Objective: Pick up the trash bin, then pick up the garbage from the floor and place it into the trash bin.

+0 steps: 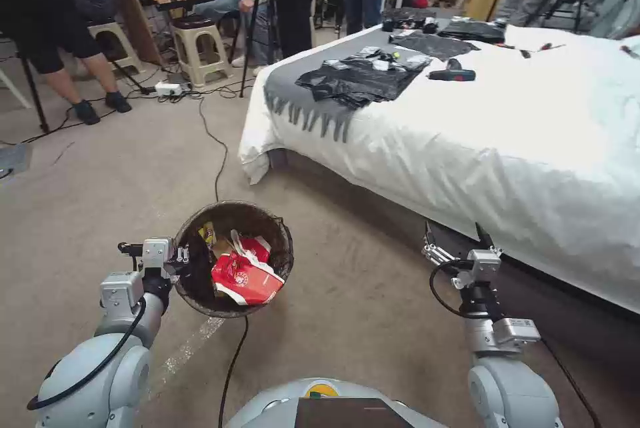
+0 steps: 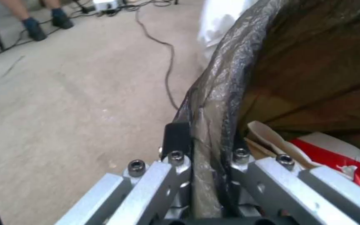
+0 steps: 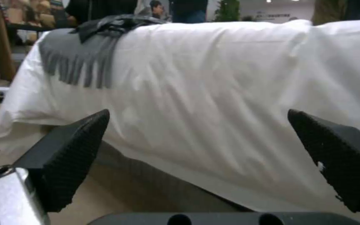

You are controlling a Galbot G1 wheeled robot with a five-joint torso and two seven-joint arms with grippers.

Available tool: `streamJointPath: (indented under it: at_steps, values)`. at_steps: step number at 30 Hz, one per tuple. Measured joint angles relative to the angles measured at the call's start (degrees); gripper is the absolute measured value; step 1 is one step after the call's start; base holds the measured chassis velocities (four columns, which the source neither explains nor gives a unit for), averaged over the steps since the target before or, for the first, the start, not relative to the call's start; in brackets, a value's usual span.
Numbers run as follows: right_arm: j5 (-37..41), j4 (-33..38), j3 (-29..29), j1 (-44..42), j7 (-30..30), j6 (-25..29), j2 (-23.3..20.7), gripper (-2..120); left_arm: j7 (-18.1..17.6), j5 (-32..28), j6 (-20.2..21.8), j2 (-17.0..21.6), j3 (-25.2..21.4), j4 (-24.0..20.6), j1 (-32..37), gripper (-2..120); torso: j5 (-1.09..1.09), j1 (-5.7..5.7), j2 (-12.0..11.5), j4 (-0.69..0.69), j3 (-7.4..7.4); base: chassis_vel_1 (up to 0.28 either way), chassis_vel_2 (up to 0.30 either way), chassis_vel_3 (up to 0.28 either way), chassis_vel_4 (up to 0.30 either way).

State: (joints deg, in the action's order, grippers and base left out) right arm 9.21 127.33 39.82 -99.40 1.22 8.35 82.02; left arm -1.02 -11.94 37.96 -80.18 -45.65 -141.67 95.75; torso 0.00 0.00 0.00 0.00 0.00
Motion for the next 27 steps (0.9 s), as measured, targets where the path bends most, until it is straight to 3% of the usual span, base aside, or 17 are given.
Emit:
streamJointPath:
  at_steps: [27]
  values:
    - [0.2, -0.1, -1.5, 1.0, 0.6, -1.0, -0.4, 100, 0.0, -0.1, 0.0, -0.5, -0.3, -0.7, 0.7, 4, 0.00, 0.00, 0.0, 0.01, 0.00, 0.075, 0.080, 0.083, 0.075]
